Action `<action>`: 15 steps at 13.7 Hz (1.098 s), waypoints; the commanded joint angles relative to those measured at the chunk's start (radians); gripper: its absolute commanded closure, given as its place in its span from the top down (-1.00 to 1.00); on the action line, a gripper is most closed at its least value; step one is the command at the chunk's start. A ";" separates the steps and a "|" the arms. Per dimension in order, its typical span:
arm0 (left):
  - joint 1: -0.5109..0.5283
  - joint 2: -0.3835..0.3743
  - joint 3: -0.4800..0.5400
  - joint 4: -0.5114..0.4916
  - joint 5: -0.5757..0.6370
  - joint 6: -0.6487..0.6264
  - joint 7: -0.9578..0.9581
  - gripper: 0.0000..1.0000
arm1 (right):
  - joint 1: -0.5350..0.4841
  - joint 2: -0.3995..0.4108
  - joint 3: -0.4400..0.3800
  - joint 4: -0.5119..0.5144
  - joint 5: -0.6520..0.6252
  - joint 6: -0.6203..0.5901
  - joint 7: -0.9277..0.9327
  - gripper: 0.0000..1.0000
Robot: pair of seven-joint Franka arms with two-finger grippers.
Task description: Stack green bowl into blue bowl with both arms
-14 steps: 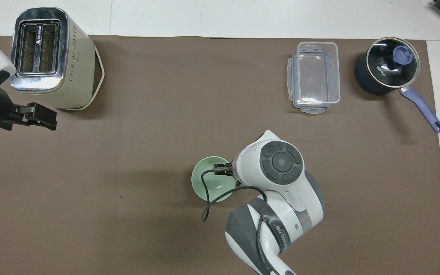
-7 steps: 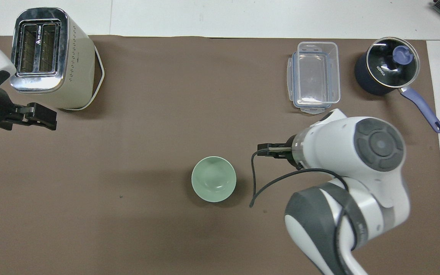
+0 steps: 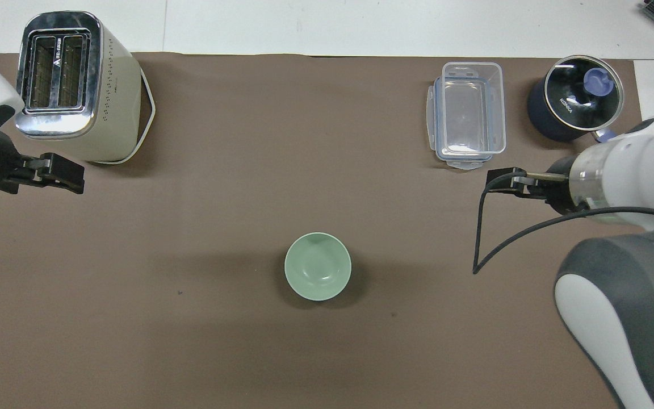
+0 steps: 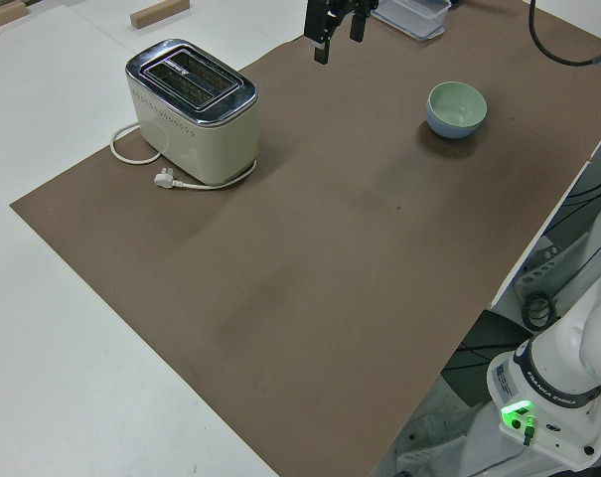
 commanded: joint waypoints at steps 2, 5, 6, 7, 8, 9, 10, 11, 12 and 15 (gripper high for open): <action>0.012 -0.004 -0.007 0.004 0.002 -0.015 -0.001 1.00 | -0.052 0.033 0.013 0.146 -0.050 -0.123 -0.067 1.00; 0.012 -0.004 -0.007 0.004 0.002 -0.015 -0.001 1.00 | -0.058 0.075 0.010 0.285 -0.091 -0.265 -0.098 1.00; 0.012 -0.004 -0.007 0.004 0.002 -0.015 -0.001 1.00 | -0.073 0.087 0.005 0.322 -0.094 -0.310 -0.099 1.00; 0.012 -0.004 -0.007 0.004 0.002 -0.015 -0.001 1.00 | -0.087 0.096 0.007 0.356 -0.094 -0.348 -0.101 1.00; 0.012 -0.004 -0.007 0.004 0.002 -0.015 -0.001 1.00 | -0.089 0.107 0.005 0.385 -0.094 -0.380 -0.102 1.00; 0.012 -0.004 -0.007 0.004 0.002 -0.015 -0.001 1.00 | -0.089 0.122 0.005 0.416 -0.095 -0.410 -0.105 1.00; 0.012 -0.004 -0.007 0.004 0.002 -0.015 -0.001 1.00 | -0.089 0.141 0.004 0.448 -0.095 -0.431 -0.123 1.00; 0.012 -0.004 -0.007 0.004 0.002 -0.015 -0.001 1.00 | -0.089 0.154 0.004 0.471 -0.095 -0.444 -0.137 1.00; 0.012 -0.004 -0.007 0.004 0.002 -0.015 -0.001 1.00 | -0.089 0.155 0.004 0.468 -0.094 -0.442 -0.137 1.00; 0.012 -0.004 -0.007 0.004 0.002 -0.015 -0.001 1.00 | -0.084 0.136 0.005 0.438 -0.074 -0.435 -0.139 1.00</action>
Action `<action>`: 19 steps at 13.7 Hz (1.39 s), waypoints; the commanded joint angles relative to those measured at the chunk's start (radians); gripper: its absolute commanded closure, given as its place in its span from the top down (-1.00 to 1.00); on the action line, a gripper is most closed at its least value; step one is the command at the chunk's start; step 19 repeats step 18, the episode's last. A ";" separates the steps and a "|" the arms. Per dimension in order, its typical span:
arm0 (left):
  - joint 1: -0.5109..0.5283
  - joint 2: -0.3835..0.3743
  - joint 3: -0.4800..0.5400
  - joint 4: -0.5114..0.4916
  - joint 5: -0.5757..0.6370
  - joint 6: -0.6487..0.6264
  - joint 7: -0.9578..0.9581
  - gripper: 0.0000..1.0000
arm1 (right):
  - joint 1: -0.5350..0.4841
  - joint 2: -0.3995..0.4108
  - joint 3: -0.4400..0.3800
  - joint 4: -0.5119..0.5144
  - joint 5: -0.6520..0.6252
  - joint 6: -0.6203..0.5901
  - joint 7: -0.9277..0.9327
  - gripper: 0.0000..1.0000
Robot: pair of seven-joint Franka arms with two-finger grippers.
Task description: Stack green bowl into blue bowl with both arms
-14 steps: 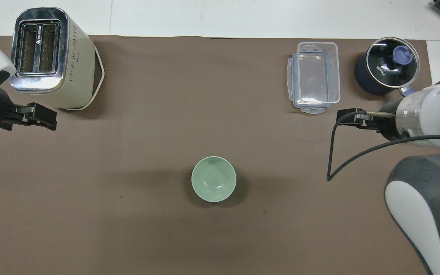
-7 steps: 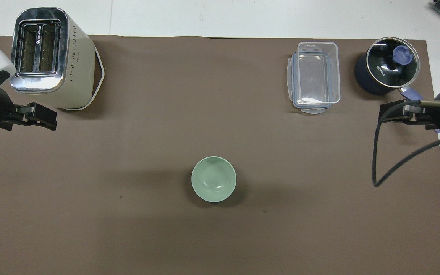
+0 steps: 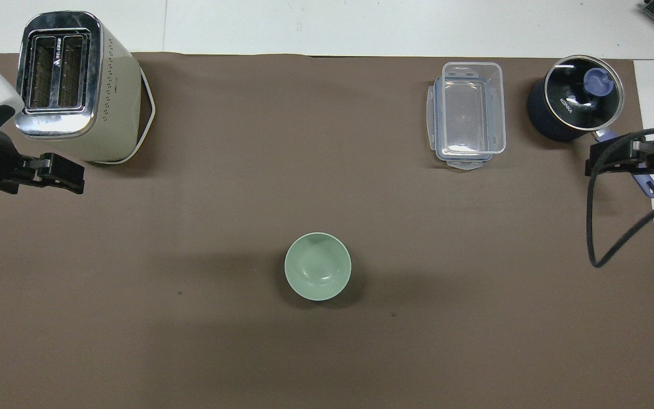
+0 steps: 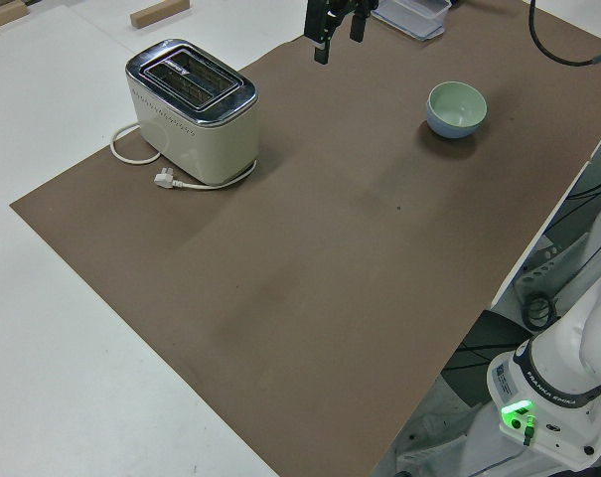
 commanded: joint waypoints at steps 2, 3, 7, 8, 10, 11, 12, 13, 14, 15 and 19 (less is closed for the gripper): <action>0.012 -0.004 -0.007 0.004 0.002 -0.015 -0.001 1.00 | -0.002 -0.009 0.008 -0.016 0.005 -0.016 -0.034 1.00; 0.012 -0.004 -0.007 0.004 0.002 -0.015 -0.001 1.00 | -0.002 -0.011 0.008 -0.019 0.016 -0.016 -0.048 1.00; 0.012 -0.004 -0.007 0.004 0.002 -0.015 -0.001 1.00 | -0.001 -0.034 0.008 -0.057 0.019 -0.010 -0.045 1.00; 0.012 -0.004 -0.007 0.004 0.002 -0.015 -0.001 1.00 | -0.001 -0.035 0.008 -0.063 0.019 -0.005 -0.044 1.00; 0.012 -0.004 -0.007 0.004 0.001 -0.015 -0.001 1.00 | -0.001 -0.037 0.008 -0.066 0.019 -0.005 -0.040 1.00; 0.012 -0.004 -0.007 0.004 0.002 -0.015 -0.001 1.00 | -0.001 -0.037 0.008 -0.066 0.019 -0.003 -0.040 1.00; 0.012 -0.004 -0.007 0.004 0.002 -0.015 -0.001 1.00 | -0.001 -0.037 0.008 -0.066 0.019 -0.003 -0.040 1.00; 0.012 -0.004 -0.007 0.004 0.002 -0.015 -0.001 1.00 | -0.002 -0.037 0.006 -0.066 0.019 -0.005 -0.040 1.00; 0.012 -0.004 -0.009 0.004 0.002 -0.016 -0.001 1.00 | -0.002 -0.037 0.006 -0.066 0.019 -0.005 -0.040 1.00; 0.012 -0.004 -0.007 0.004 0.002 -0.015 -0.001 1.00 | -0.002 -0.039 0.006 -0.066 0.019 -0.005 -0.043 1.00; 0.012 -0.004 -0.009 0.004 0.002 -0.015 -0.001 1.00 | -0.002 -0.039 0.006 -0.068 0.019 -0.003 -0.045 1.00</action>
